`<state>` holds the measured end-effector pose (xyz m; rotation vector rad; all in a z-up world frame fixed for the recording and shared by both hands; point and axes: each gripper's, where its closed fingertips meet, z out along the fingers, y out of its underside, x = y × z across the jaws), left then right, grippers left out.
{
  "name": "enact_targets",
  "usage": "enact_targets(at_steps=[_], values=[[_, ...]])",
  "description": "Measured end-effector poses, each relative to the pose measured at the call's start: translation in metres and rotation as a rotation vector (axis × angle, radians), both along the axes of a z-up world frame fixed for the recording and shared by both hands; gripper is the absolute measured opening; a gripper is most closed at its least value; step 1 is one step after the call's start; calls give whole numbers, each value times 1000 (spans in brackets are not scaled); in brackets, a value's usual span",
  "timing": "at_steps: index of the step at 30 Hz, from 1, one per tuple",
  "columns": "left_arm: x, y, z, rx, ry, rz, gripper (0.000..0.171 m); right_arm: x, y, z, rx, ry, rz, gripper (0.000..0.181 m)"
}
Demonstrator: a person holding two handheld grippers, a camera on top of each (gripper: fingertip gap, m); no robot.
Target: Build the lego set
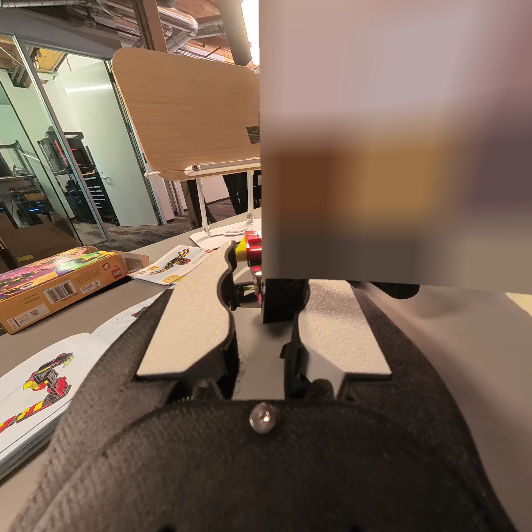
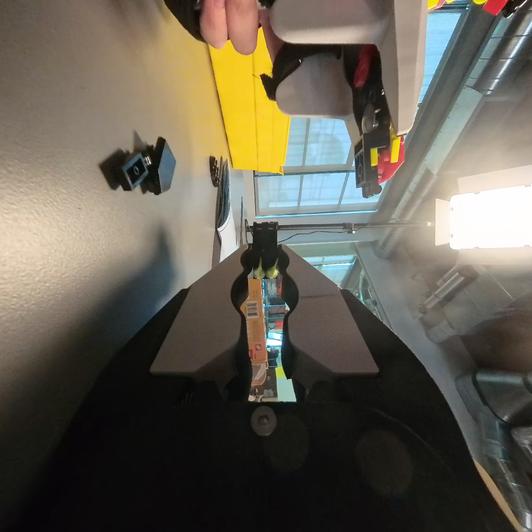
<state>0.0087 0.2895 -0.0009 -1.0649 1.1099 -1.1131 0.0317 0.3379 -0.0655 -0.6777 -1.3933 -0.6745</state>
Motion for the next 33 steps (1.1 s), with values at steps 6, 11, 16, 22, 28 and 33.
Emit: enact_targets(at_steps=[6, 11, 16, 22, 28, 33], values=[[0, 0, 0, -1, 2, -3, 35, 0, 0, 0, -2, 1, -2, 14], [0, 0, -1, -3, 3, -2, 35, 0, 1, 0, -2, 0, -3, 14], [0, 0, 0, -1, 2, -1, 35, 0, 1, 0, 2, -1, -5, 15], [1, 0, -1, -3, 4, -3, 35, 0, 1, 0, 3, -1, -6, 14], [0, 0, 0, -2, 2, -1, 35, 0, 1, 0, 0, 0, -6, 14], [0, 0, 0, -3, 2, 0, 35, 0, 1, 0, -10, 5, -1, 14]])
